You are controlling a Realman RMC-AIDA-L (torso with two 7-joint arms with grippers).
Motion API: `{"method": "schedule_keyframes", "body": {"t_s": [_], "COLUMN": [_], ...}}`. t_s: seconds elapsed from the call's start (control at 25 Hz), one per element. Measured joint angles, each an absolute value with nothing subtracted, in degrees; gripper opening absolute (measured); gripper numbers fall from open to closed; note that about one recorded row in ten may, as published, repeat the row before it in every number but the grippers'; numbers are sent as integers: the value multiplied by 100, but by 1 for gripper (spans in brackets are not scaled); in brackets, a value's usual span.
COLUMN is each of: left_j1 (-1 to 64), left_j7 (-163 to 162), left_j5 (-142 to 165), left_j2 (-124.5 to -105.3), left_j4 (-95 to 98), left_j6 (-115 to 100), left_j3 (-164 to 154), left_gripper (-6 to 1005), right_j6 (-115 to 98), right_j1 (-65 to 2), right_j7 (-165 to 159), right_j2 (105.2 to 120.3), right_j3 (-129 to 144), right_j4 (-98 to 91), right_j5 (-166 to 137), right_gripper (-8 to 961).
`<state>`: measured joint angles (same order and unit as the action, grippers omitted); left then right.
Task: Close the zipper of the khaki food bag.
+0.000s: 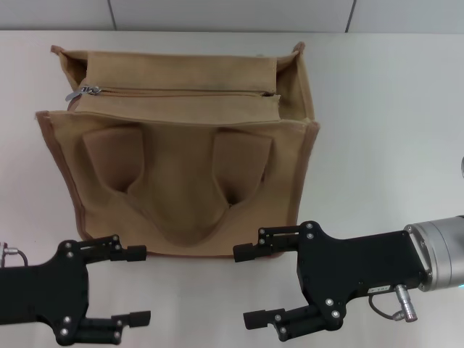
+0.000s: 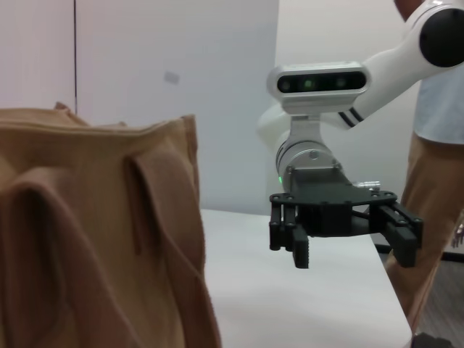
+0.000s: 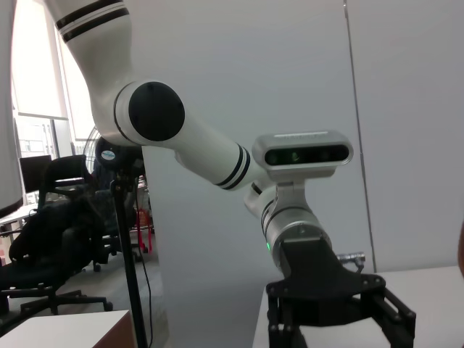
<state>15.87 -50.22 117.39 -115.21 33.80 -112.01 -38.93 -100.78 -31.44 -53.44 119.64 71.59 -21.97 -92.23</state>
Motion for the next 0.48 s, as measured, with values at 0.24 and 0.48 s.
{"method": "schedule_keyframes", "body": {"t_s": [0.24, 0.48], "left_j1": [1704, 1713], "left_j7": [-5311, -5278], "left_j5": [11793, 11844], "left_j2": [-11505, -11555], "left_j4": [3503, 3503], "left_j6": [-11203, -11176], "left_j3": [-3945, -3913], "left_gripper": [801, 800], "right_j6": [-10031, -9999], "right_j1": [-3113, -3094], "right_j7": [-5328, -5320], "right_j2": [11977, 11980], "right_j3": [7136, 7123], "right_j4": [-2205, -2154], "right_j5": [-9184, -9091], "right_gripper": [767, 768]}}
